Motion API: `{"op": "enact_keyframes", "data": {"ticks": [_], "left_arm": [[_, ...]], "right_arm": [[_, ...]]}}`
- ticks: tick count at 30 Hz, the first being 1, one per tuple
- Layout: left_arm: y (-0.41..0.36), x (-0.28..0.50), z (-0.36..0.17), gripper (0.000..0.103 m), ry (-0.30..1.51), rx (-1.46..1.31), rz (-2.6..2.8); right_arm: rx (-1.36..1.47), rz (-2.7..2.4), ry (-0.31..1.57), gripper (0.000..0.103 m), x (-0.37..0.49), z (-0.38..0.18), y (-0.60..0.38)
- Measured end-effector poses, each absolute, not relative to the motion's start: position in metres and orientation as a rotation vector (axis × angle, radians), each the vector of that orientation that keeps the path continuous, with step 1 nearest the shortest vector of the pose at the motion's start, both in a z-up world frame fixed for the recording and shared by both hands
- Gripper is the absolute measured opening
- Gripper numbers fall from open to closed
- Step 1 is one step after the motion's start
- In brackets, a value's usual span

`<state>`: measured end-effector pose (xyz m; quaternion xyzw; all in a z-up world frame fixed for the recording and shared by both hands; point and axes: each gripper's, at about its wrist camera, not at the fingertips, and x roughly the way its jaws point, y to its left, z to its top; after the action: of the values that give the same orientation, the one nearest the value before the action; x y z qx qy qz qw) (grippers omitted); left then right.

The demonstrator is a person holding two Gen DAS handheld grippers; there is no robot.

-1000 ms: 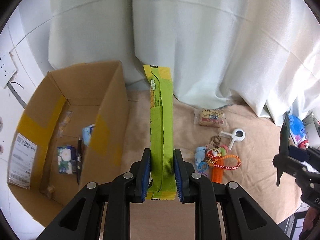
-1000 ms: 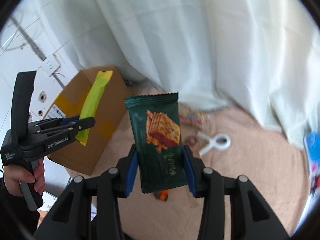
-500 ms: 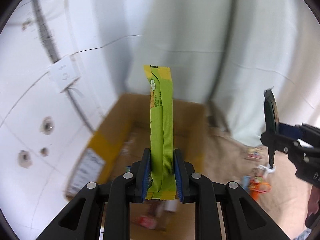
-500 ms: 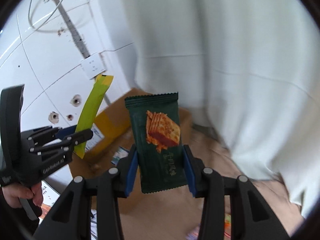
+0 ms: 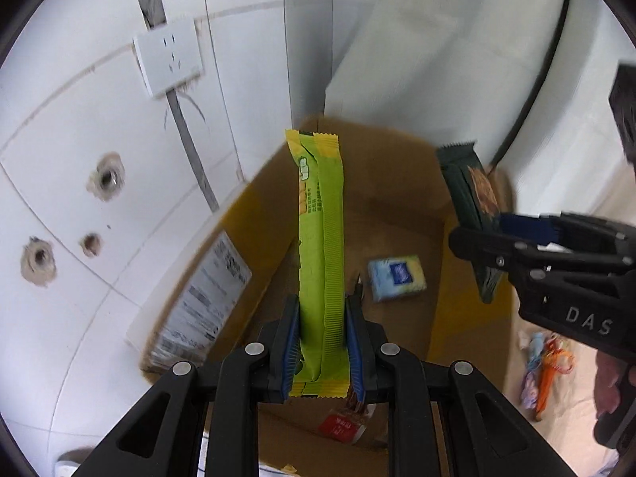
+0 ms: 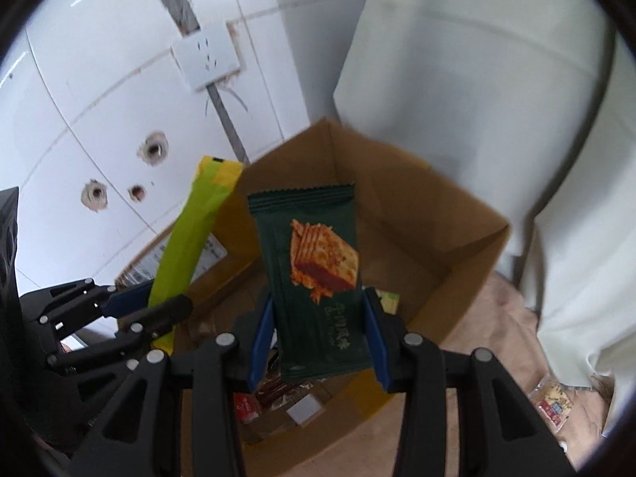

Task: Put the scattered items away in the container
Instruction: 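Carry both packets over the box and open both grippers to drop them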

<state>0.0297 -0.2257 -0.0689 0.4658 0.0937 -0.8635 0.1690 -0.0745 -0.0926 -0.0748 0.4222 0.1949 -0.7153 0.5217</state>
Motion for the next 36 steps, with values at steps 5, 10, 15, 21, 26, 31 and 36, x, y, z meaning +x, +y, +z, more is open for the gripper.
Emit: {"op": "enact_keyframes", "data": {"ticks": [5,10,15,21,26,31,36], "left_arm": [[-0.223,0.031,-0.089,0.023,0.295,1.370,-2.440],[-0.228,0.029,-0.100,0.023,0.307,1.393,-2.434],[-0.234,0.020,-0.103,0.023,0.321,1.391,-2.435],[-0.234,0.017,-0.101,0.023,0.335,1.385,-2.432],[-0.238,0.013,-0.104,0.024,0.393,1.403,-2.408],[-0.236,0.010,-0.102,0.080,0.353,1.396,-2.367],[-0.228,0.005,-0.097,0.102,0.365,1.389,-2.392]], "right_arm": [[1.028,-1.705,0.482,0.047,-0.073,-0.083,-0.095],[1.034,-1.710,0.477,0.047,-0.076,-0.086,-0.099],[1.030,-1.719,0.492,0.047,-0.080,-0.087,-0.101],[1.036,-1.742,0.489,0.071,-0.087,-0.087,-0.100],[1.008,-1.799,0.493,0.081,-0.089,-0.081,-0.094],[1.011,-1.846,0.470,0.082,-0.100,-0.074,-0.083],[0.985,-1.882,0.443,0.084,-0.110,-0.065,-0.070]]}}
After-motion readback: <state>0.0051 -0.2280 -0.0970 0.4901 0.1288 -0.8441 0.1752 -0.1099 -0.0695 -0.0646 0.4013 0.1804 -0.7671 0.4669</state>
